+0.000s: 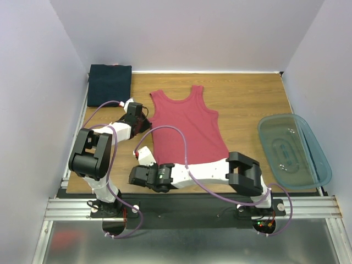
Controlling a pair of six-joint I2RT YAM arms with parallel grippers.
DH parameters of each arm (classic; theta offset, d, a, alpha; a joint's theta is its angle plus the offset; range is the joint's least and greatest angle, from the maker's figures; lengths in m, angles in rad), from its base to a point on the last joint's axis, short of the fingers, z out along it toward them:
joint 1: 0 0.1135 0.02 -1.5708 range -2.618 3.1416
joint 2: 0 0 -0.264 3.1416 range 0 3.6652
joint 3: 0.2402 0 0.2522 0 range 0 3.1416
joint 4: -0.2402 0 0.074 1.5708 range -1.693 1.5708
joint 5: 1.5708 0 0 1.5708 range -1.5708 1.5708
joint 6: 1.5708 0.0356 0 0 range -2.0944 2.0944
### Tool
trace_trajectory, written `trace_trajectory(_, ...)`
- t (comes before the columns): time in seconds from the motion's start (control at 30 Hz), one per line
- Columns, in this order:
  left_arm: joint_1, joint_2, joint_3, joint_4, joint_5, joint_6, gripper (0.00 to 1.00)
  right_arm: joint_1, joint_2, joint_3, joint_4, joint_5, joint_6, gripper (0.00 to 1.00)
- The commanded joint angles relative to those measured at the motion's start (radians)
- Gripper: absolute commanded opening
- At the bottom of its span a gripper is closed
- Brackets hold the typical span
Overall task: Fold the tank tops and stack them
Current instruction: Flatten the tank top out
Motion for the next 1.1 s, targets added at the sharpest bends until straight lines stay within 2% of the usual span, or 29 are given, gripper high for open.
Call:
trace_trajectory(0.0, 0.004, -0.048, 0.025, 0.011, -0.004, 0.023, 0.03, 0.005, 0.053, 0.060, -0.028, 0.092, 0.007, 0.36)
trace_trajectory(0.3, 0.004, -0.038, 0.030, 0.009, -0.002, 0.028, 0.03, 0.005, 0.163, 0.148, -0.053, 0.102, 0.003, 0.40)
trace_trajectory(0.67, 0.006, -0.006, 0.037, 0.012, -0.002, 0.035, 0.03, 0.000, 0.176, 0.117, -0.056, 0.090, 0.035, 0.39)
trace_trajectory(0.73, 0.004, 0.001, 0.040, 0.011, -0.002, 0.035, 0.03, 0.000, 0.179, 0.116, -0.056, 0.086, 0.035, 0.36)
trace_trajectory(0.87, 0.004, 0.016, 0.045, 0.009, -0.007, 0.035, 0.02, -0.001, 0.189, 0.110, -0.057, 0.077, 0.035, 0.17)
trace_trajectory(1.07, 0.006, 0.037, 0.057, 0.006, -0.017, 0.035, 0.00, -0.001, 0.163, 0.096, -0.059, 0.088, 0.027, 0.02)
